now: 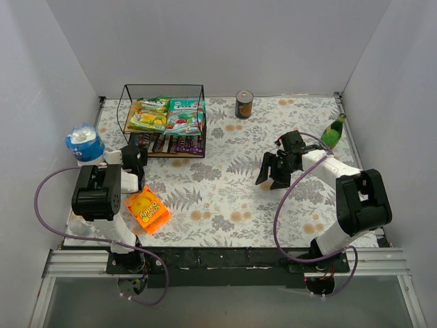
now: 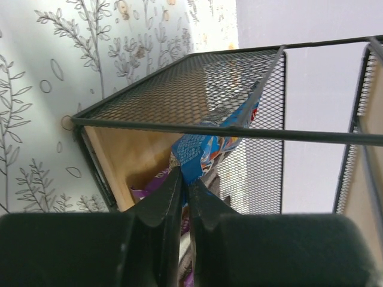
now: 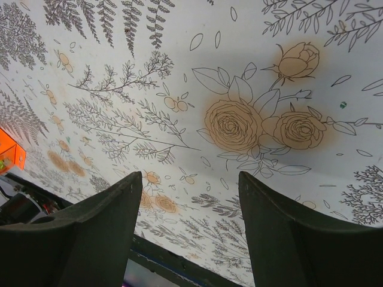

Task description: Place and organize the candy bags onto the shelf

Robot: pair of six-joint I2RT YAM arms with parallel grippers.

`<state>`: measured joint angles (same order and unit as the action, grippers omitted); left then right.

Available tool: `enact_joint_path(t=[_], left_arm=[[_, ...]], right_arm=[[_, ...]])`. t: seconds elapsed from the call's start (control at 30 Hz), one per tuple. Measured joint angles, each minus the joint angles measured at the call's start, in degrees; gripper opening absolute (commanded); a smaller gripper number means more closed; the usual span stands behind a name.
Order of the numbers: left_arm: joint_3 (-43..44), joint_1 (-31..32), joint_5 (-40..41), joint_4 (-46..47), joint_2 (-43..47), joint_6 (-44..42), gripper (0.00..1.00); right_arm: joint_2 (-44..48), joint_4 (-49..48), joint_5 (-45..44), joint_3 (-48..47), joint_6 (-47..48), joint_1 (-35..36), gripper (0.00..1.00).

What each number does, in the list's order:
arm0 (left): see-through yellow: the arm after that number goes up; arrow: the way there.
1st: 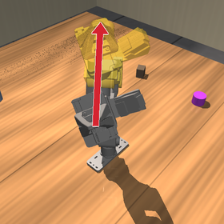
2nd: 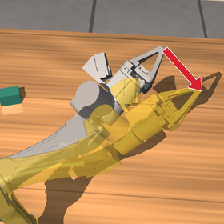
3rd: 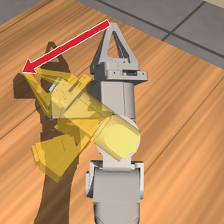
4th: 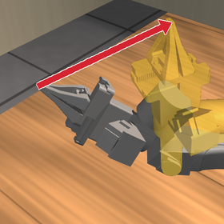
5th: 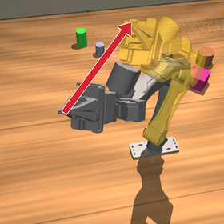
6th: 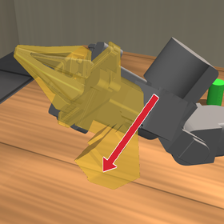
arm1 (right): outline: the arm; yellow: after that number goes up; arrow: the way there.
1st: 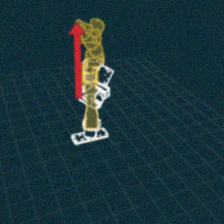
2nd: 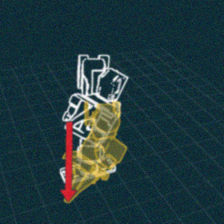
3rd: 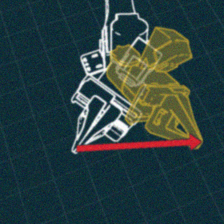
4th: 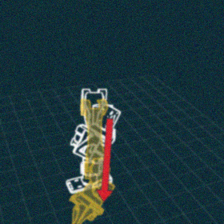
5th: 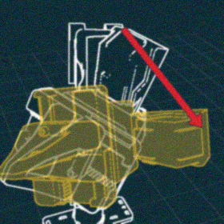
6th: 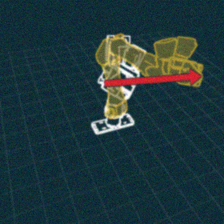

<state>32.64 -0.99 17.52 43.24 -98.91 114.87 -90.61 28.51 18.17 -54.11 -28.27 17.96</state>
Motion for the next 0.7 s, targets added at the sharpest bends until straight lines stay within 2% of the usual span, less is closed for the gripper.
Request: enact_joint_path(t=[0.1,0.4,0.7], left_arm=[[0.0,0.0,0.0,1.7,-1.9,0.0,0.09],[0.1,0.0,0.1,1.2,-3.0,0.0,0.26],[0.5,0.0,0.2,-1.4,-2.4,0.1,0.48]], right_arm=[[0.0,0.0,0.0,0.0,0.0,0.0,0.73],[0.0,0.0,0.0,0.0,0.0,-0.2,0.73],[0.0,0.0,0.0,0.0,0.0,-0.3,0.72]])
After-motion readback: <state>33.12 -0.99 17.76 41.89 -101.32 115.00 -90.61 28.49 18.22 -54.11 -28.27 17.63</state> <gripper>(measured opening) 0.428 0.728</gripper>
